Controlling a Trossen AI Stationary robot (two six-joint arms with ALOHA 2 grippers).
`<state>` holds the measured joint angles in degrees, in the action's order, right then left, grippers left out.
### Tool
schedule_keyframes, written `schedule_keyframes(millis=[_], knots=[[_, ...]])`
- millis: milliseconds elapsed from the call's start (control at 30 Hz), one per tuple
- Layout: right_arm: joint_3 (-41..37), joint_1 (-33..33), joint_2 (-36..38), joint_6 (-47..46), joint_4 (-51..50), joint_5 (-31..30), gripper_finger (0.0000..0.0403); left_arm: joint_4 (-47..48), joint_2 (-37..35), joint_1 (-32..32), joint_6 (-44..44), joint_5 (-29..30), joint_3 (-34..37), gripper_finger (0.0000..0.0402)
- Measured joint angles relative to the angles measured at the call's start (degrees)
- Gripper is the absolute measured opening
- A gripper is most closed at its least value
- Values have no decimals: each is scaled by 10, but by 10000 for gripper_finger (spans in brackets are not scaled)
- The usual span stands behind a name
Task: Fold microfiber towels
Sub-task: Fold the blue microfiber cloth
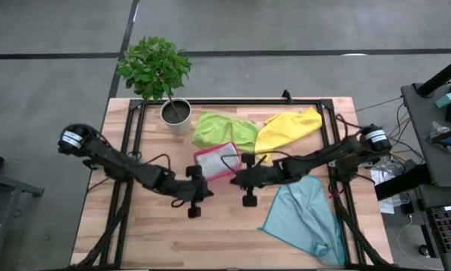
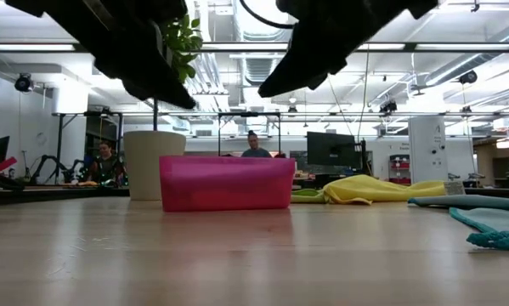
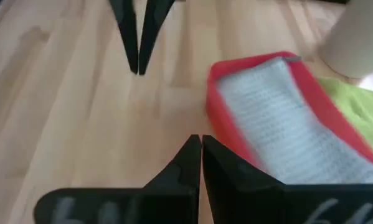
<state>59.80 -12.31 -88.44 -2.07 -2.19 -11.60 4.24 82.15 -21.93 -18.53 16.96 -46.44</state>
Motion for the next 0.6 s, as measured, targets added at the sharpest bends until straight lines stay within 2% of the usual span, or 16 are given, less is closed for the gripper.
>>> schedule_keyframes(millis=[333, 500, 600], knots=[[-24, -25, 2, -18, 17, -8, 9, -6, -5, -8, 46, 13, 1, 0], [-31, -52, 12, 4, 31, -60, 9, -7, -19, -1, 60, 21, -15, 0], [-44, -58, 17, 37, 64, -62, 9, -7, -35, -2, 94, 20, -16, 0]])
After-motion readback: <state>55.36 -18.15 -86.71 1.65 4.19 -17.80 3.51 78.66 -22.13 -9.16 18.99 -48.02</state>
